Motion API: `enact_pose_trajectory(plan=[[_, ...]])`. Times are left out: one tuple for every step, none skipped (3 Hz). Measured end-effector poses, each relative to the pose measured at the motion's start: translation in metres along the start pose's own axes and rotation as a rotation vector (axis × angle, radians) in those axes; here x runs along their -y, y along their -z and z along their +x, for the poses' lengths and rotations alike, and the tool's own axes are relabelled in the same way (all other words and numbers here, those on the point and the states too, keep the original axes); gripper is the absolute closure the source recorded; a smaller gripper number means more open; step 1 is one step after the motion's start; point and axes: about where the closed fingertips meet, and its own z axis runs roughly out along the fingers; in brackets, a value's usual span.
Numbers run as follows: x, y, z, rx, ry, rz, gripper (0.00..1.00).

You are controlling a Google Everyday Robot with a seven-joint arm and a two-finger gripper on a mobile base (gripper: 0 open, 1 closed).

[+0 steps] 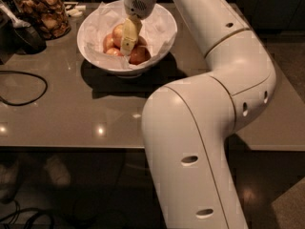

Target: Pick apple from white bowl

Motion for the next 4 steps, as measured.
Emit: enact_pose_trajectory(plan=[[0.0000,-0.0001,0.0000,0.000,0.000,0.000,0.28],[0.0000,-0.0002,0.0000,0.000,0.000,0.000,0.52],[0.0000,-0.0002,0.0000,0.000,0.000,0.000,0.74],[0.0000,-0.0002,0.0000,0.000,0.000,0.000,0.97]])
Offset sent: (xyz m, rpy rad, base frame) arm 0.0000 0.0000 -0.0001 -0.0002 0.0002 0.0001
